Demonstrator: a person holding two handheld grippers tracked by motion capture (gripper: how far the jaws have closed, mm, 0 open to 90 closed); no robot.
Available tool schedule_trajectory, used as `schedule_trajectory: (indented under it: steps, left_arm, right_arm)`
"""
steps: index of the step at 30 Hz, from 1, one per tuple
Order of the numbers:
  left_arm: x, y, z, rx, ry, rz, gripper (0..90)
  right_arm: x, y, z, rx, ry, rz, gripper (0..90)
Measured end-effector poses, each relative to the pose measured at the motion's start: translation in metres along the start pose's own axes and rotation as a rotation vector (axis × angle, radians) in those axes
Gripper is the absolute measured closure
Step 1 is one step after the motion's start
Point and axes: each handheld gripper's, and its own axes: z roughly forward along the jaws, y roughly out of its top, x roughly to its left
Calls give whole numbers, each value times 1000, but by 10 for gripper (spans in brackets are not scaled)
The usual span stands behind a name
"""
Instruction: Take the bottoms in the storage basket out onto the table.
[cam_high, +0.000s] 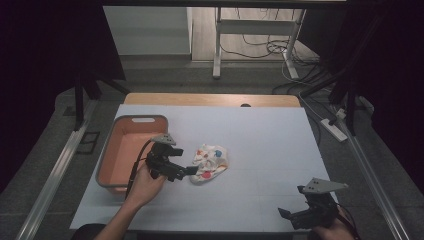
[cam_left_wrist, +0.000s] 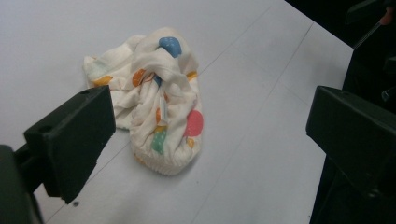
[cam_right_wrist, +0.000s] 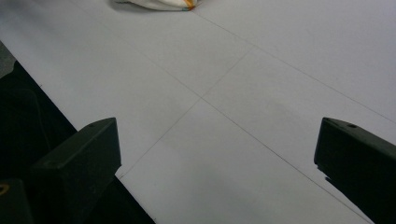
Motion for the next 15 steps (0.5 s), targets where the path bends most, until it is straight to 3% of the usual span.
schedule_trajectory:
  steps: [15]
  left_arm:
    - [0, -10, -14, -19, 13, -6, 25]
  right_arm:
    - [0, 0, 0, 2, -1, 2, 10]
